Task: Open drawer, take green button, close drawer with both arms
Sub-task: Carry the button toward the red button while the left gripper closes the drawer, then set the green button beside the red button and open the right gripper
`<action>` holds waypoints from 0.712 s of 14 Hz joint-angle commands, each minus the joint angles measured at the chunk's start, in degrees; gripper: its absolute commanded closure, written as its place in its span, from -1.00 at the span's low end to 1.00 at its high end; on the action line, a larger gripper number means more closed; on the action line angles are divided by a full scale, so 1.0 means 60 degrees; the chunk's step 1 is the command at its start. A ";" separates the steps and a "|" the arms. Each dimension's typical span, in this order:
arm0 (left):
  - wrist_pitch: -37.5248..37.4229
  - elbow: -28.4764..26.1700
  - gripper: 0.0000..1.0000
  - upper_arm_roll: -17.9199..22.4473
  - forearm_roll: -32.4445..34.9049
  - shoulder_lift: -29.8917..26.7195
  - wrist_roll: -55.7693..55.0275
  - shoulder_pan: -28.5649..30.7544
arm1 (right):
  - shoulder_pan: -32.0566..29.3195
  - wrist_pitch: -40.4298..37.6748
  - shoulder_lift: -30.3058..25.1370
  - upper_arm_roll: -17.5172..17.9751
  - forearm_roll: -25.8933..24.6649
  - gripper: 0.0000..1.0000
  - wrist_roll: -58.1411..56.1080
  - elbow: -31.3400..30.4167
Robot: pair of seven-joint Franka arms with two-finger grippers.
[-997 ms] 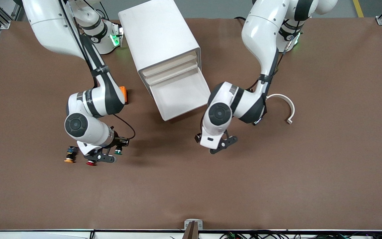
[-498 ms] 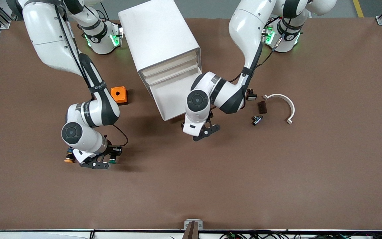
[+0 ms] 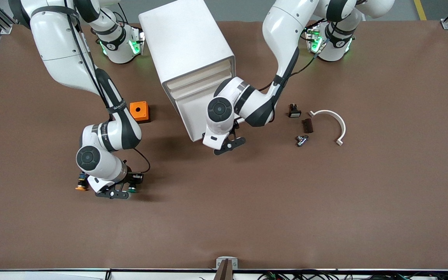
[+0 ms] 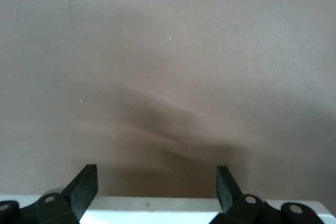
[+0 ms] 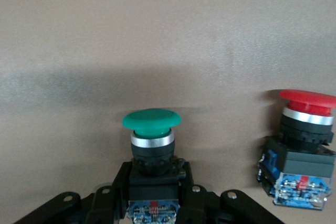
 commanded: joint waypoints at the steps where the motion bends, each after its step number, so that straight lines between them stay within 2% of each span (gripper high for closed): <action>1: 0.0013 -0.0114 -0.99 -0.0360 0.0077 -0.0128 -0.0316 0.0038 | -0.0185 0.0049 0.0086 0.0148 -0.0105 -0.99 -0.0027 0.0116; 5: -0.0046 -0.0172 -0.99 -0.0872 0.0062 -0.0158 -0.0667 0.0068 | -0.0156 -0.0257 -0.0090 0.0148 -0.0119 -1.00 -0.0056 0.0336; 10: -0.0060 -0.0172 -0.99 -0.1254 -0.0581 -0.0158 -0.0946 0.0024 | -0.0155 -0.2422 -0.0893 0.0119 -0.0163 -1.00 -0.0260 0.1038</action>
